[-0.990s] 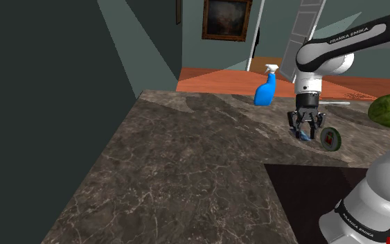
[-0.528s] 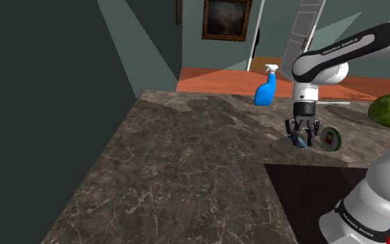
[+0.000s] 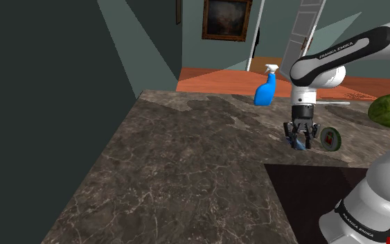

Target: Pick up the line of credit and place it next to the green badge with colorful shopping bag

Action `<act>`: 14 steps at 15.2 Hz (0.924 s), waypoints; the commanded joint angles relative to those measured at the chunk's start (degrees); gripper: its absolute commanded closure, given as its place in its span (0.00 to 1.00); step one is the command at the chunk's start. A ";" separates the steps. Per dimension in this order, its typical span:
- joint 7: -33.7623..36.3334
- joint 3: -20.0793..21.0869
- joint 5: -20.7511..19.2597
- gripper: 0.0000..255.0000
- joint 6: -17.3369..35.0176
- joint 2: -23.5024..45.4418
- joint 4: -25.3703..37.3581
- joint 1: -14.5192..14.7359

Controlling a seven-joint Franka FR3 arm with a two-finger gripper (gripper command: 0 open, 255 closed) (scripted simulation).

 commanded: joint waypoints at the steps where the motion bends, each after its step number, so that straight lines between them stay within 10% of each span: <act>1: -0.01 0.00 0.00 1.00 0.02 0.02 0.00 0.00; 2: 0.00 0.00 0.00 0.00 0.02 0.01 0.00 0.00; 14: -0.05 -0.50 -0.43 0.00 -6.80 1.16 7.89 -0.26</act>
